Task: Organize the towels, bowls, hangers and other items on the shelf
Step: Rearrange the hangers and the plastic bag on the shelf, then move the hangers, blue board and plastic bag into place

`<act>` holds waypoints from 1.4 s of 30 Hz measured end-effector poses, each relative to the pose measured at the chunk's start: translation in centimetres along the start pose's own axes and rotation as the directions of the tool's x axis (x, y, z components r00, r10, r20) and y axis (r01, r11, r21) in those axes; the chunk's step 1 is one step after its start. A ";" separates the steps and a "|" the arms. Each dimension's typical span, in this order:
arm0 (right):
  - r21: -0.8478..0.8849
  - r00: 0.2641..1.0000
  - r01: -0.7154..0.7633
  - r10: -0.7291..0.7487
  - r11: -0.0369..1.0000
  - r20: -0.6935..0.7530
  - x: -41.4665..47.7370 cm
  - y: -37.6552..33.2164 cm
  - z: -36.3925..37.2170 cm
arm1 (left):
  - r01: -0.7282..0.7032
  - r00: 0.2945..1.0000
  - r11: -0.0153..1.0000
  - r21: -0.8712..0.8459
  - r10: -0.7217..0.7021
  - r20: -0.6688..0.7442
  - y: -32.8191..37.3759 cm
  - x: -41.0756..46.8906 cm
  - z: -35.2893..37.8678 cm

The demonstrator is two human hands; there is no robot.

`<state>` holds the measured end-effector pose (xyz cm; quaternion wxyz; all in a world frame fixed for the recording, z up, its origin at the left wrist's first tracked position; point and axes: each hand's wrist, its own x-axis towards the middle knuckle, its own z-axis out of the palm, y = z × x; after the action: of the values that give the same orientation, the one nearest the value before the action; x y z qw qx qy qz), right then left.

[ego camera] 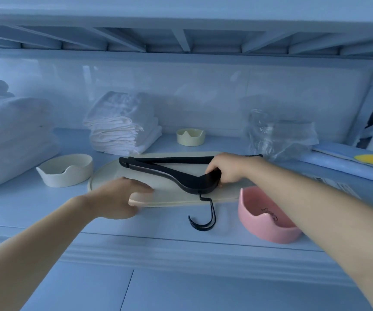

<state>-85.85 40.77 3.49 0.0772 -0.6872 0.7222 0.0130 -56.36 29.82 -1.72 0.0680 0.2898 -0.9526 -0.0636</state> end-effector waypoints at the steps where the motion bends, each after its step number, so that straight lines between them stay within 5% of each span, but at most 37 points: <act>1: 0.019 1.000 -0.008 0.009 1.000 -0.015 -0.3 0.3 -0.3 | -0.026 1.000 0.999 -0.036 0.026 -0.008 0.9 0.4 -0.1; 10: 0.270 0.956 -0.073 0.145 0.960 -0.256 -9.1 2.0 -1.0 | -0.418 0.894 0.885 -0.204 0.361 -0.266 11.9 4.1 0.2; 14: 0.288 0.933 -0.166 0.245 0.943 -0.264 -14.0 2.2 0.8 | -0.598 0.800 0.773 -0.213 0.558 -0.218 16.6 5.3 1.1; 19: 0.282 0.889 -0.276 0.356 0.919 -0.288 -17.4 3.9 4.1 | -0.528 0.849 0.810 -0.256 0.512 -0.130 19.3 6.0 2.9; 26: 0.231 0.904 -0.242 0.305 0.943 -0.300 -19.9 7.2 4.4 | -0.497 0.865 0.810 -0.309 0.491 -0.104 23.6 6.9 3.4; 31: 0.450 0.770 -0.157 0.394 0.879 -0.502 -23.2 10.7 3.3 | -0.459 0.887 0.824 -0.333 0.448 -0.115 27.2 8.2 4.4; 37: 0.239 0.837 -0.267 0.348 0.933 -0.422 -27.0 14.3 2.0 | -0.415 0.910 0.882 -0.223 0.400 -0.110 29.5 9.0 4.7; 42: 0.168 0.881 -0.280 0.322 0.945 -0.345 -30.3 16.3 2.9 | -0.525 0.849 0.793 -0.309 0.511 -0.130 32.3 9.3 2.9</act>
<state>-100.50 72.04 3.16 -0.0238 -0.5511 0.8214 -0.1450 -82.04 51.40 1.51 0.1494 0.0034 -0.9690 -0.1966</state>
